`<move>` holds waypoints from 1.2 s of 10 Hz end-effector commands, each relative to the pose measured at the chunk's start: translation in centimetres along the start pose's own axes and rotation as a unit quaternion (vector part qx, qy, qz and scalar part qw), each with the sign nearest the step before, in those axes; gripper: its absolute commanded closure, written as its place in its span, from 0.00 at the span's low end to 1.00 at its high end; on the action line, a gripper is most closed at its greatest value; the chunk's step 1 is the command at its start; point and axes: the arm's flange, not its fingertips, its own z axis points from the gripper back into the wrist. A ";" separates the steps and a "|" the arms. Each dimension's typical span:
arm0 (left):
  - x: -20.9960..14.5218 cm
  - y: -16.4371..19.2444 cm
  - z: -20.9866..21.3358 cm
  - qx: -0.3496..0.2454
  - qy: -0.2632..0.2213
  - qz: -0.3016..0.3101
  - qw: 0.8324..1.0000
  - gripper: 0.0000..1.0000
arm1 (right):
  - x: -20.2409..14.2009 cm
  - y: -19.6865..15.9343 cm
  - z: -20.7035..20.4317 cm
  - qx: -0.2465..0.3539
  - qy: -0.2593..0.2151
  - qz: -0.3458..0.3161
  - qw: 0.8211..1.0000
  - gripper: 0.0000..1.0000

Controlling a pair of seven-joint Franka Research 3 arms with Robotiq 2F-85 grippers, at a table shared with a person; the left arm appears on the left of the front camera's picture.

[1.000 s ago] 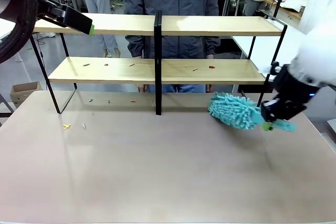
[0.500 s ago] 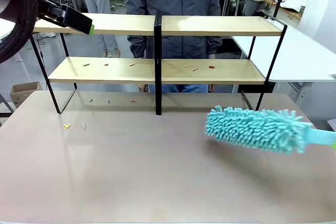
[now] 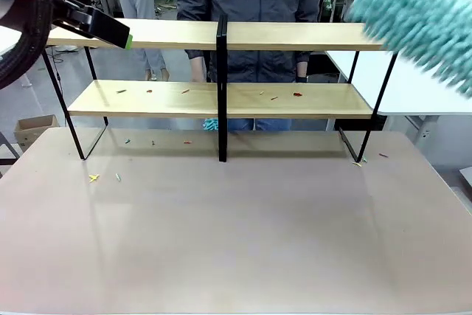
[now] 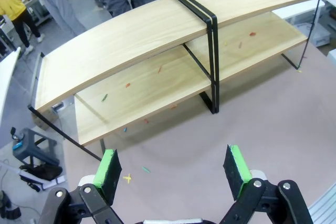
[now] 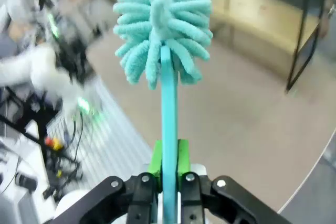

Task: Clean the shelves.
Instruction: Clean a randomly selected level of the Shelf with the Duster, then clean another randomly selected level of the Shelf with the Duster.

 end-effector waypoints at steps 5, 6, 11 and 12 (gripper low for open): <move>0.0 0.1 0.0 0.002 0.000 0.001 1.000 0.00 | -0.5 -1.7 0.9 -0.014 -0.063 0.000 0.998 0.88; 0.0 0.1 0.0 0.002 0.000 0.001 1.000 0.00 | -0.5 -1.7 0.9 -0.014 -0.063 0.000 0.998 0.88; 0.0 0.1 0.0 0.002 0.000 0.001 1.000 0.00 | -0.5 -1.7 0.9 -0.014 -0.063 0.000 0.998 0.88; 0.0 0.1 0.0 0.002 0.000 0.001 1.000 0.00 | -0.5 -1.7 0.9 -0.014 -0.063 0.000 0.998 0.88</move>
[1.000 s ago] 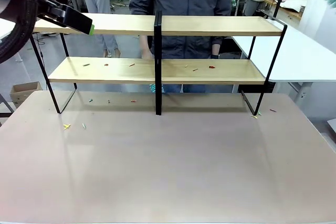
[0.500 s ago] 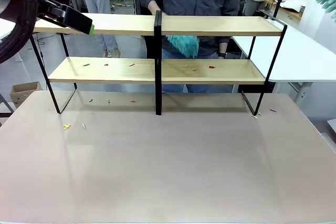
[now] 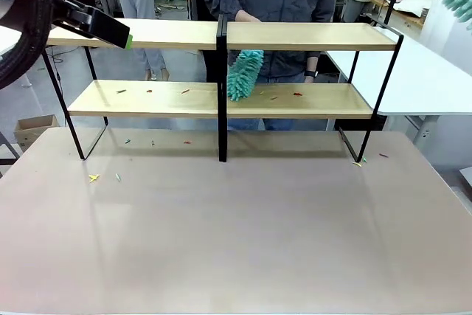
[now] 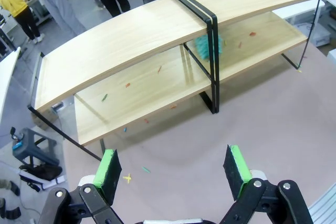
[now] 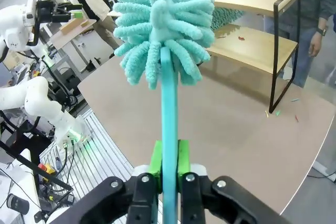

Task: Clean the shelves.
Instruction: Clean another randomly selected level of the Shelf with the Duster.

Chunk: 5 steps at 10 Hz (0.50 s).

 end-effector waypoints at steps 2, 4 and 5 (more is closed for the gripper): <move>0.0 0.1 0.1 0.002 -0.001 0.001 1.000 0.00 | 0.5 0.1 0.4 0.006 -0.009 0.010 1.000 0.88; 0.0 0.1 0.1 0.002 -0.001 0.001 1.000 0.00 | 0.5 0.1 0.4 0.006 -0.009 0.010 1.000 0.88; 0.0 0.1 0.1 0.002 -0.001 0.001 1.000 0.00 | 0.0 0.0 0.0 0.000 0.000 -0.001 1.000 0.88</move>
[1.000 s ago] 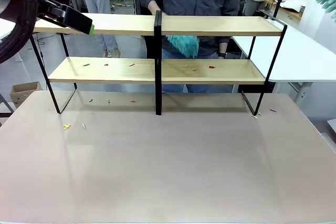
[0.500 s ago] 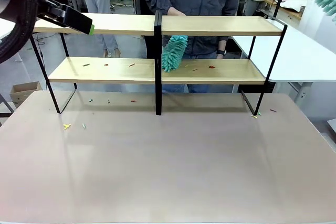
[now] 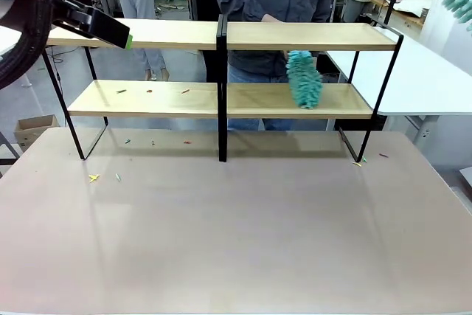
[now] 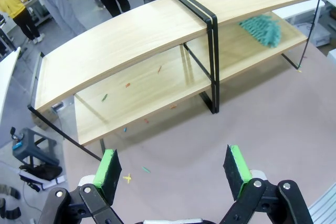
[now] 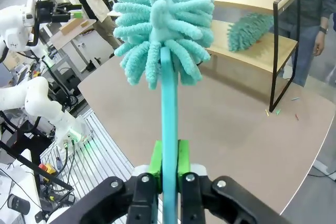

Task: Clean the shelves.
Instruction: Clean another randomly selected level of the Shelf with the Duster.

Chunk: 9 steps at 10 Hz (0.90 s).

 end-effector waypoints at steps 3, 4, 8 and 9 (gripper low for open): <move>0.0 0.1 0.1 0.002 -0.001 0.001 1.000 0.00 | -0.3 6.8 -7.3 0.111 0.216 0.170 0.955 0.88; 0.0 0.1 0.1 0.002 -0.001 0.001 1.000 0.00 | -0.5 7.4 -10.8 0.098 0.274 0.190 0.938 0.88; 0.0 0.1 0.1 0.002 -0.001 0.001 1.000 0.00 | 1.3 10.0 -13.5 0.118 0.334 0.170 0.919 0.88; 0.0 0.1 0.1 0.002 -0.001 0.001 1.000 0.00 | 1.5 11.5 -16.6 0.112 0.386 0.200 0.894 0.88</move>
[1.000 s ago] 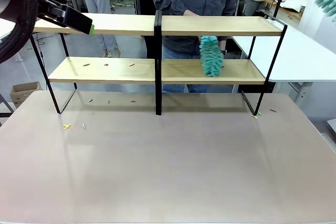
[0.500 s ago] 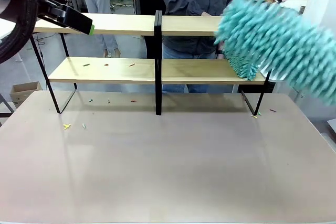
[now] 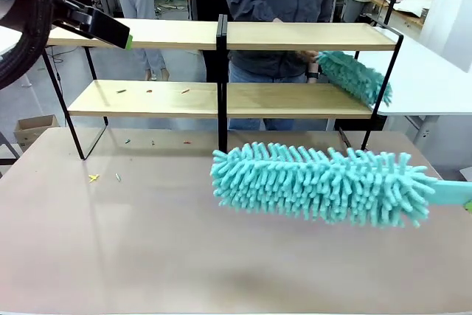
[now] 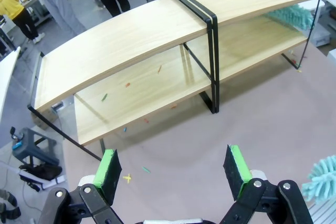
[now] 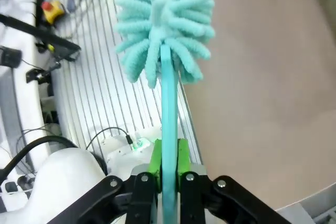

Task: Clean the shelves.
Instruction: Clean another randomly selected level of the Shelf with the Duster.

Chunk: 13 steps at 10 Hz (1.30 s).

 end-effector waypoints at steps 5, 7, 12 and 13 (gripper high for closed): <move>0.0 0.1 0.1 0.002 -0.001 0.001 1.000 0.00 | 11.0 -4.5 -9.0 -0.085 0.049 -0.080 0.992 0.88; 0.0 0.1 0.1 0.002 -0.001 0.001 1.000 0.00 | 16.3 -5.6 -12.9 -0.112 0.012 -0.104 0.988 0.88; 0.0 0.1 0.1 0.002 -0.001 0.001 1.000 0.00 | 17.1 -3.5 -15.9 -0.090 0.024 -0.090 0.992 0.88; 0.0 0.1 0.1 0.002 -0.001 0.001 1.000 0.00 | 18.4 -3.5 -16.6 -0.101 0.003 -0.097 0.990 0.88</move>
